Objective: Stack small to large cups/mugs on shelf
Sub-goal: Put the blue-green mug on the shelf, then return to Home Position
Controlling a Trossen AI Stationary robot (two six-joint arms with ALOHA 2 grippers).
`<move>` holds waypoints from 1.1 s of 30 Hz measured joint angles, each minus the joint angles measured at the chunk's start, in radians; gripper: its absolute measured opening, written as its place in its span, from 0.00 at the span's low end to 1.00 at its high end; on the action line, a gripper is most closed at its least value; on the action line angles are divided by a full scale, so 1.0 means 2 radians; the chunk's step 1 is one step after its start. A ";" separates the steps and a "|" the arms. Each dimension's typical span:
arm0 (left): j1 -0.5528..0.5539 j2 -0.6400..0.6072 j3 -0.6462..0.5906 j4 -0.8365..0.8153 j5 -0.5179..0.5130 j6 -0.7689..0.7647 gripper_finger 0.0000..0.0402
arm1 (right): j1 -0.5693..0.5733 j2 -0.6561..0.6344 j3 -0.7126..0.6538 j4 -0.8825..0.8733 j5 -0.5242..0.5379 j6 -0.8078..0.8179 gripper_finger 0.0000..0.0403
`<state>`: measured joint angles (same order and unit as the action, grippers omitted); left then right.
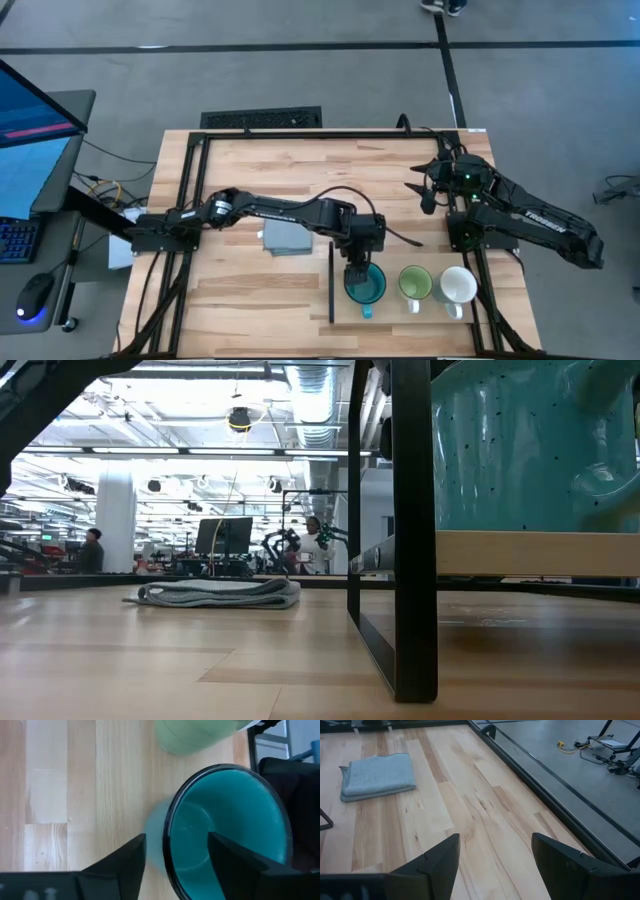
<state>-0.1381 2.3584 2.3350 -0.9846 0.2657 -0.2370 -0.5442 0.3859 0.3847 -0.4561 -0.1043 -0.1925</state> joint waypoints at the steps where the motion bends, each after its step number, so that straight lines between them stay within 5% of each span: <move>1: 0.001 0.000 0.006 -0.004 0.004 0.000 0.51 | 0.000 0.000 0.000 0.000 0.000 0.000 0.67; 9: 0.016 -0.042 0.010 -0.017 0.002 0.023 0.56 | 0.000 0.000 0.000 0.000 0.000 0.000 0.67; 20: 0.019 -0.195 0.010 -0.028 -0.208 0.164 0.56 | 0.000 0.000 0.000 0.000 -0.002 0.001 0.67; 33: 0.032 -0.281 0.009 -0.103 -0.257 0.245 0.56 | 0.001 -0.005 0.000 0.004 -0.002 0.005 0.67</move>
<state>-0.0736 1.7966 2.3531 -1.1908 -0.2476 0.2520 -0.5430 0.3767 0.3847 -0.4472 -0.1081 -0.1825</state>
